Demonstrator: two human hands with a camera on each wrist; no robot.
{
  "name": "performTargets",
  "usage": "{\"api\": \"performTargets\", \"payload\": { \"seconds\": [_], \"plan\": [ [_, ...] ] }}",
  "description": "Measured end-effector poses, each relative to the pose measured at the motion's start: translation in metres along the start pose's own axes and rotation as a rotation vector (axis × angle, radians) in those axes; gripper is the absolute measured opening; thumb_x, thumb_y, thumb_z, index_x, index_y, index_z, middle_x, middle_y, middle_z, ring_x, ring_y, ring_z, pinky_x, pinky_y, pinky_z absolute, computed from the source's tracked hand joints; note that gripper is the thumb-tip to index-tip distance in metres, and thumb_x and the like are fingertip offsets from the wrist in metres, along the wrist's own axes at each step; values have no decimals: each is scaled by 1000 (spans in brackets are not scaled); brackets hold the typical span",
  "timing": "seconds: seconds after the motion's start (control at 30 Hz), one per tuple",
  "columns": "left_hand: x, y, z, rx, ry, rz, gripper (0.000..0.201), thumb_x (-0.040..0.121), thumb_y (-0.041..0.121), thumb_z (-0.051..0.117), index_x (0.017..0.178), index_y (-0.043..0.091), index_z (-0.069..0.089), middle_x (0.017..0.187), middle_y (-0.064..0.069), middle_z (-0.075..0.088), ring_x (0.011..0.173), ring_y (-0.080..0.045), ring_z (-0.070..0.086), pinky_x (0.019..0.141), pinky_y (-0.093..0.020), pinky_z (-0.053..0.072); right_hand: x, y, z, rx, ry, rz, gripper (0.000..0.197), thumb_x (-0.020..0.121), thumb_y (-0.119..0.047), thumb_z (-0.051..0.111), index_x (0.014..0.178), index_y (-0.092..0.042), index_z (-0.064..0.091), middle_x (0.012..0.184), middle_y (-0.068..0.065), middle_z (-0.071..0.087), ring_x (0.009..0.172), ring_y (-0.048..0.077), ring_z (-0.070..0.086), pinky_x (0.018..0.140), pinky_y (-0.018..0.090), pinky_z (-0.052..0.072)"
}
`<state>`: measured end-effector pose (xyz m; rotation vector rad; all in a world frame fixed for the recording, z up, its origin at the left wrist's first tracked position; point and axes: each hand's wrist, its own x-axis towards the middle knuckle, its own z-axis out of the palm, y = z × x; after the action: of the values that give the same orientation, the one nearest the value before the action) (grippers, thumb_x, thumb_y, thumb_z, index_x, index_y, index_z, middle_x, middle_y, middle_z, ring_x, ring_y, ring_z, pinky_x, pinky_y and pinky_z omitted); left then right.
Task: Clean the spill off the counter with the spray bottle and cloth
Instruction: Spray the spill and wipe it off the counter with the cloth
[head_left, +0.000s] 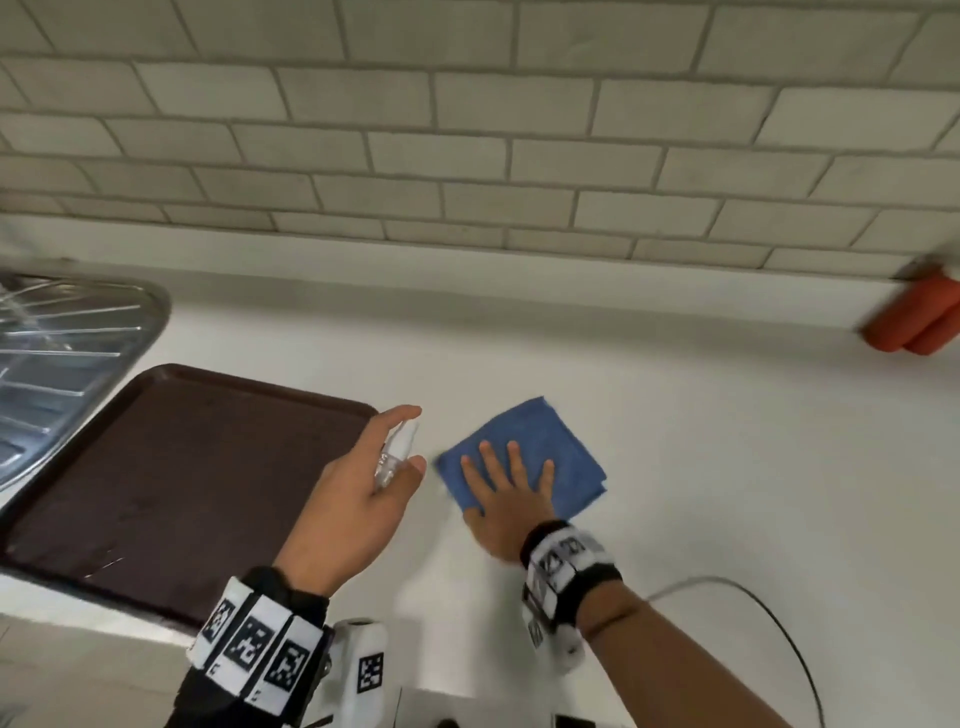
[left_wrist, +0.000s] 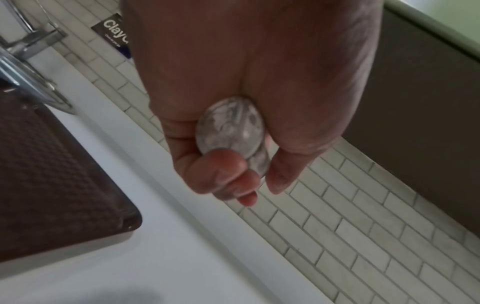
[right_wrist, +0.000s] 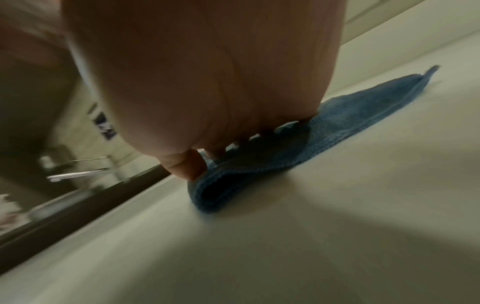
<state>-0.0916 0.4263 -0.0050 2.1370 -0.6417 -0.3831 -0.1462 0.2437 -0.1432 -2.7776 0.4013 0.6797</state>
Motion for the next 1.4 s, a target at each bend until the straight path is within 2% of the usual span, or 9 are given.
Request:
{"api": "performTargets", "payload": {
  "seconds": [0.17, 0.33, 0.43, 0.5, 0.7, 0.8, 0.93, 1.13, 1.4],
  "plan": [
    [-16, -20, -3, -44, -110, 18, 42, 100, 31, 56, 133, 55, 45, 84, 4, 66, 56, -2, 56, 63, -24, 48, -108, -45, 80, -33, 162, -143, 65, 83, -55, 42, 144, -34, 46, 153, -5, 45, 141, 32, 38, 105, 63, 15],
    [-28, -25, 8, -77, -177, 28, 41, 100, 32, 55, 131, 57, 46, 77, -10, 65, 49, -7, 50, 53, -29, 50, -111, 18, 76, -18, 164, 56, 69, 88, -64, 33, 151, -39, 32, 159, -10, 30, 144, 27, 37, 106, 64, 14],
    [-34, -22, 17, -78, -202, 48, 39, 100, 34, 56, 130, 57, 46, 76, -13, 63, 49, -7, 48, 54, -33, 49, -98, 63, 52, 70, 138, 254, 83, 75, -70, -4, 154, -43, -10, 162, -15, -17, 152, 22, -8, 114, 67, -6],
    [-39, -17, 25, -74, -214, 63, 40, 100, 33, 56, 129, 58, 45, 69, -5, 60, 49, -8, 48, 57, -33, 48, -103, 67, 55, 135, 158, 309, 84, 73, -68, -11, 153, -42, -16, 161, -14, -25, 151, 24, -19, 113, 66, -11],
    [-64, -2, 60, -69, -252, 76, 40, 100, 31, 56, 131, 54, 46, 68, 1, 60, 49, -7, 51, 58, -26, 49, -187, 46, 122, 76, 277, 181, 67, 87, -57, 44, 151, -38, 34, 159, -7, 33, 144, 26, 29, 107, 62, 14],
    [-79, 12, 77, -69, -268, 78, 39, 100, 31, 55, 131, 53, 46, 67, 4, 59, 49, -6, 50, 58, -24, 47, -197, 99, 116, 115, 307, 286, 71, 86, -63, 34, 153, -43, 21, 160, -14, 18, 146, 25, 30, 111, 66, 16],
    [-97, 31, 99, -64, -239, 99, 39, 101, 34, 54, 132, 54, 43, 76, 2, 63, 50, -8, 53, 61, -29, 50, -193, 143, 95, 221, 244, 464, 83, 73, -66, -8, 153, -45, -12, 158, -19, -22, 152, 22, -14, 114, 67, -9],
    [-127, 35, 122, -68, -165, 65, 40, 100, 35, 54, 129, 59, 41, 84, -4, 68, 50, -10, 53, 61, -33, 53, -227, 99, 132, 44, 224, 251, 65, 83, -56, 45, 144, -33, 48, 151, -3, 47, 137, 32, 40, 100, 68, 19],
    [-152, 32, 139, -100, -121, 9, 42, 100, 35, 54, 128, 63, 40, 78, -13, 66, 50, -9, 49, 56, -29, 48, -220, 149, 68, 123, 308, 134, 79, 80, -62, 7, 153, -37, 25, 165, -8, 14, 148, 22, 18, 114, 52, 24]
  ]
}}
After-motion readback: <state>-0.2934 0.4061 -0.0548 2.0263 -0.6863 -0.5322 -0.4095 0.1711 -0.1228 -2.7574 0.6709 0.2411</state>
